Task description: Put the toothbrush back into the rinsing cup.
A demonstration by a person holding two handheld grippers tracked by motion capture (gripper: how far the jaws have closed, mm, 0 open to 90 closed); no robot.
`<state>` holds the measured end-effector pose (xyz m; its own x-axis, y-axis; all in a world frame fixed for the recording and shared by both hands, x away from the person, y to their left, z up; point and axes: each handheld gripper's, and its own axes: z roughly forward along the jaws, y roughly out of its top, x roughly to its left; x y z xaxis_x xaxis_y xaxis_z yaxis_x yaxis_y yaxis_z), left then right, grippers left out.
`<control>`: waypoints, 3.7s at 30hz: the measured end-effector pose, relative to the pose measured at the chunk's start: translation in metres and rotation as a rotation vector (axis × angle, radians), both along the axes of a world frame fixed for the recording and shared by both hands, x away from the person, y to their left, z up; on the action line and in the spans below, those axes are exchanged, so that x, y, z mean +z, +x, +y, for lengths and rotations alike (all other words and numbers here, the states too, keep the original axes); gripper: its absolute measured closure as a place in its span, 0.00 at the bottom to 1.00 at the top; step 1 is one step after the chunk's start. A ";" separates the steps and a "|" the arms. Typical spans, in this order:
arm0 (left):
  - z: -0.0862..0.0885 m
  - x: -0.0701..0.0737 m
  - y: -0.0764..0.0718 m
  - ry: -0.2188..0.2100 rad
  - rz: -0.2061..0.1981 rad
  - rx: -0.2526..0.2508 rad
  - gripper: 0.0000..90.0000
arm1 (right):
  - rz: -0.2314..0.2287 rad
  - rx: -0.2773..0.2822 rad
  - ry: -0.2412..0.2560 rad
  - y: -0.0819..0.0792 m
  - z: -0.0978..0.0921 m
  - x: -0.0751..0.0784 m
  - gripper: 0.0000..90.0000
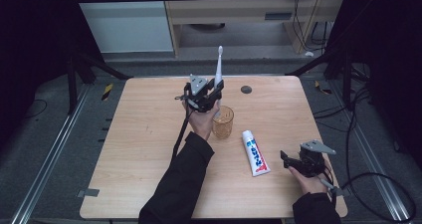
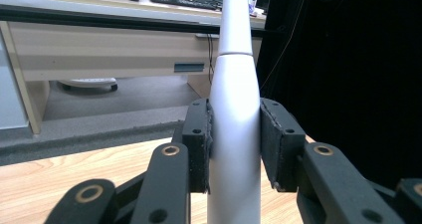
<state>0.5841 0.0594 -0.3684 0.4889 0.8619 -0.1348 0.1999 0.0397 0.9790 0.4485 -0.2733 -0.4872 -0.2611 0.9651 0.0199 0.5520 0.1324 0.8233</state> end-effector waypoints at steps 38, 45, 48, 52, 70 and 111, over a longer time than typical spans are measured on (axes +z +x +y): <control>-0.005 -0.046 0.001 0.057 0.064 -0.073 0.74 | 0.007 0.013 -0.013 0.001 0.001 -0.002 0.22; -0.004 -0.053 -0.005 0.078 0.064 -0.080 0.74 | 0.011 0.014 -0.011 0.001 0.002 -0.002 0.23; -0.003 -0.055 -0.008 0.086 0.065 -0.080 0.74 | 0.009 0.015 -0.018 0.001 0.002 -0.002 0.22; -0.001 -0.059 -0.011 0.102 0.067 -0.081 0.74 | 0.009 0.015 -0.019 0.001 0.002 -0.002 0.22; 0.009 -0.069 -0.023 0.134 0.076 -0.090 0.74 | 0.009 0.014 -0.024 0.001 0.002 -0.002 0.22; 0.018 -0.073 -0.034 0.158 0.096 -0.119 0.71 | 0.013 0.013 -0.023 0.001 0.003 -0.002 0.22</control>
<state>0.5501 0.0770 -0.4416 0.5798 0.8130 -0.0536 0.2864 -0.1417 0.9476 0.4500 -0.2705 -0.4896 -0.2731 0.9620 0.0010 0.5607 0.1583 0.8127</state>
